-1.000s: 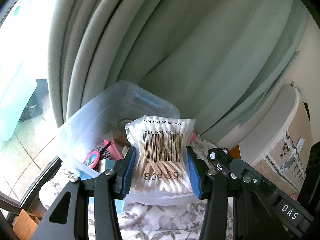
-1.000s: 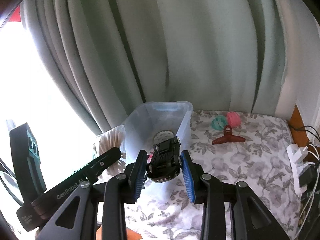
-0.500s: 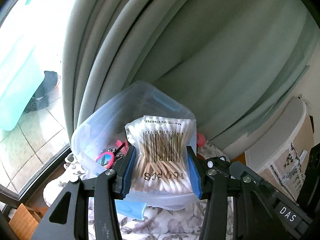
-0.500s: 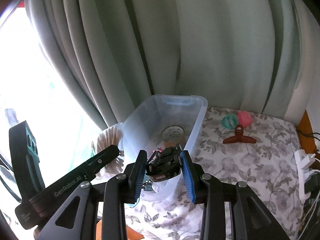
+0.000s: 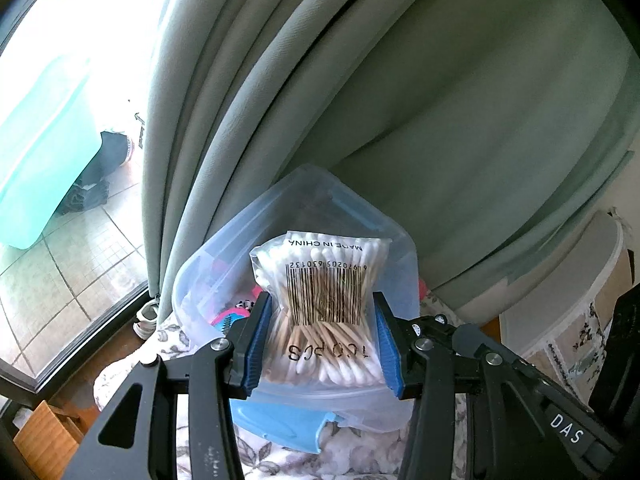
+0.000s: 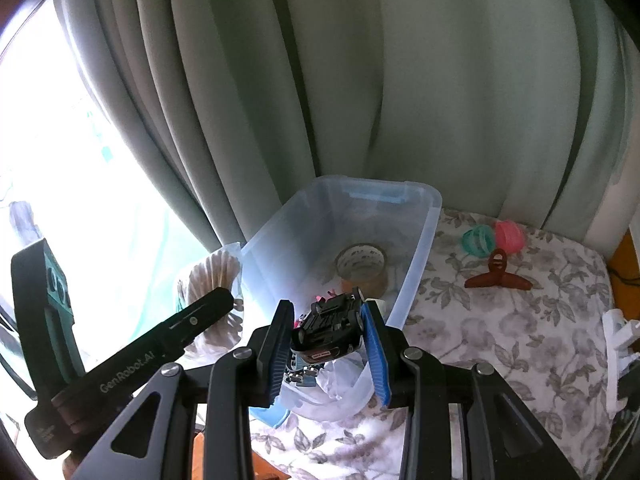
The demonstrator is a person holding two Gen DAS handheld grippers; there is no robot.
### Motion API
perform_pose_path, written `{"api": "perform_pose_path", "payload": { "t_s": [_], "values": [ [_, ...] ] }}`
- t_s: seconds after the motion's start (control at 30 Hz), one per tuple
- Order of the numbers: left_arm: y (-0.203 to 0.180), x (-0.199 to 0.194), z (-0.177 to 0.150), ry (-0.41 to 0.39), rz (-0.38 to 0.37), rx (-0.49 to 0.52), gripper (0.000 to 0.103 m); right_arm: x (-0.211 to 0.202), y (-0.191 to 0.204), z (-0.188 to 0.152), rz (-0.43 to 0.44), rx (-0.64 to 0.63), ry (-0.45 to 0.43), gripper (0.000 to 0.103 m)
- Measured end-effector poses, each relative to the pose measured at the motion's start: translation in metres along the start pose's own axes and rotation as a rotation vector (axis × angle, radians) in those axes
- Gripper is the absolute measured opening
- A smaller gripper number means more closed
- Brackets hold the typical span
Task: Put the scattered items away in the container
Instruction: 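Lift the swab pack and toy car and carry both over the clear box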
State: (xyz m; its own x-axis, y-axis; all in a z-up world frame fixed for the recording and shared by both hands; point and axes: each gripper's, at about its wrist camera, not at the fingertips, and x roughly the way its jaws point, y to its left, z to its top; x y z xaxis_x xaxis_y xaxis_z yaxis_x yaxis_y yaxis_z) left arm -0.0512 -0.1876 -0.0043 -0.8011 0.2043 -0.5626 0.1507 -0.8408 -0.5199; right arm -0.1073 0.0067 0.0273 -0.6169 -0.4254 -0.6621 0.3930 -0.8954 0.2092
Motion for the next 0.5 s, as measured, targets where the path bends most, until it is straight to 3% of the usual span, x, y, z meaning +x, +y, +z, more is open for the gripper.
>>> {"api": "perform_pose_path", "payload": {
  "t_s": [0.5],
  "values": [
    [-0.006, 0.021, 0.005, 0.042, 0.027, 0.015, 0.050, 0.033, -0.001, 0.001, 0.004, 0.003, 0.054, 0.038]
  ]
}}
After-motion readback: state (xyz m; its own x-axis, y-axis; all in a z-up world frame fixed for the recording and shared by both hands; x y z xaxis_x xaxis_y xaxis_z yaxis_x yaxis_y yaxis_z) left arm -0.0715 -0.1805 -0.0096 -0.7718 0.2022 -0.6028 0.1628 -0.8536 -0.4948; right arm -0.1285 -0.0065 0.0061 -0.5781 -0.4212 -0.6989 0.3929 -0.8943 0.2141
